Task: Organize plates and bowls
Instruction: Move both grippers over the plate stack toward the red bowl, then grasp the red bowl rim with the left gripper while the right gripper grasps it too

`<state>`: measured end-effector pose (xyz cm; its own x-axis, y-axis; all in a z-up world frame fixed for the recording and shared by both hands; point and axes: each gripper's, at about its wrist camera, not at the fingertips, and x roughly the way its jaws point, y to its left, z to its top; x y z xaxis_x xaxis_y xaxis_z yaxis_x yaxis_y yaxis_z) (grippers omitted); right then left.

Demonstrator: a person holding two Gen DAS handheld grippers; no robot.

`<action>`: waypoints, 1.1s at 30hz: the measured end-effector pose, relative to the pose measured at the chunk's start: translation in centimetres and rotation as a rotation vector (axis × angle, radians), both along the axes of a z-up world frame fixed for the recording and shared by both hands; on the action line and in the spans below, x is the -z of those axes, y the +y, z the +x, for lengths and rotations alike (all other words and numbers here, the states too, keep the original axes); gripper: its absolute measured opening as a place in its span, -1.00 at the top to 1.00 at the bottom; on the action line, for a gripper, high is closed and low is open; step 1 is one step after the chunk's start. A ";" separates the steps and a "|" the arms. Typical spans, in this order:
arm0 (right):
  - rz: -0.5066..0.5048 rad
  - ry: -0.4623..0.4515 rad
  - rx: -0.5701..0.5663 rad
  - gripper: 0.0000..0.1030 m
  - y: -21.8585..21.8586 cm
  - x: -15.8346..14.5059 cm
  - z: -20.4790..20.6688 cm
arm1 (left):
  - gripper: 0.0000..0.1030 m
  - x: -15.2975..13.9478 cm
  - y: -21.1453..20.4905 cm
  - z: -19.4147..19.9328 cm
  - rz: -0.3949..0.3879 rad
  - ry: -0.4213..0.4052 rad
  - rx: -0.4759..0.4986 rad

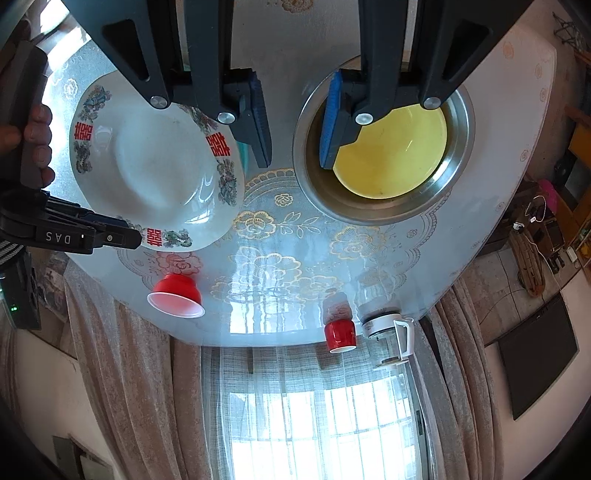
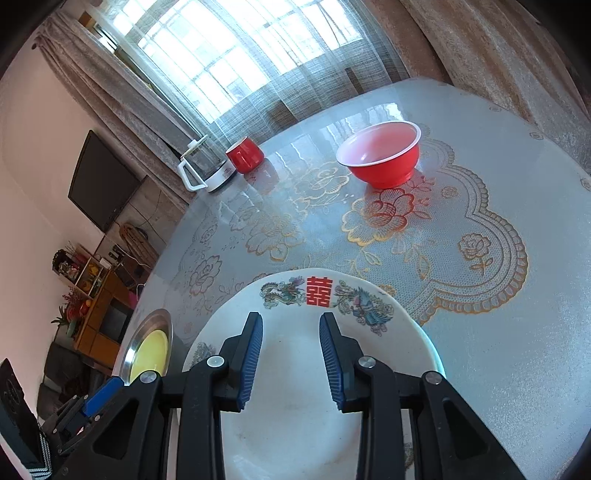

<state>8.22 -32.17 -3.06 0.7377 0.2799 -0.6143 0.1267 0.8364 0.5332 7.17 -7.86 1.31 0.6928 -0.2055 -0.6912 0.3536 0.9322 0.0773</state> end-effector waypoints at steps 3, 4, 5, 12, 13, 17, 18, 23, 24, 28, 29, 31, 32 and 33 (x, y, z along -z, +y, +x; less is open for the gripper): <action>0.007 0.005 0.034 0.38 -1.7 0.1 0.2 | 0.47 -0.2 -0.5 1.6 -0.021 0.039 0.000; 0.014 0.005 0.046 0.38 -2.4 0.1 0.3 | 0.47 -0.3 -0.7 2.2 -0.031 0.061 0.000; 0.020 0.004 0.060 0.37 -3.1 0.1 0.5 | 0.47 -0.3 -1.0 2.8 -0.041 0.084 0.003; 0.047 -0.009 0.134 0.38 -7.6 -0.4 2.0 | 0.47 -0.9 -3.8 6.2 -0.105 0.166 0.039; 0.047 -0.009 0.139 0.38 -8.1 -0.5 2.3 | 0.47 -1.0 -4.3 6.6 -0.113 0.166 0.043; 0.053 -0.010 0.146 0.38 -10.0 -0.6 3.7 | 0.47 -1.2 -6.8 8.8 -0.151 0.202 0.076; 0.049 -0.009 0.147 0.40 -10.3 -0.7 4.1 | 0.47 -1.2 -7.4 9.5 -0.161 0.216 0.082; 0.054 0.001 0.151 0.46 -12.4 -0.7 6.4 | 0.47 -1.0 -10.3 12.8 -0.205 0.256 0.087; 0.052 0.002 0.156 0.47 -12.8 -0.7 6.9 | 0.47 -1.0 -10.9 13.4 -0.214 0.260 0.092; 0.048 0.011 0.168 0.48 -14.2 -0.7 9.1 | 0.47 -0.5 -13.3 16.0 -0.258 0.289 0.116; 0.040 0.014 0.171 0.48 -14.4 -0.7 9.7 | 0.47 -0.3 -13.8 16.7 -0.270 0.305 0.117; 0.046 0.029 0.179 0.49 -15.0 -0.4 10.9 | 0.45 0.1 -14.9 18.0 -0.292 0.336 0.121; 0.049 0.033 0.180 0.50 -15.3 -0.3 11.4 | 0.44 0.1 -15.5 18.4 -0.301 0.345 0.126; 0.046 0.036 0.185 0.51 -15.5 -0.2 12.0 | 0.43 0.2 -16.0 18.9 -0.307 0.349 0.128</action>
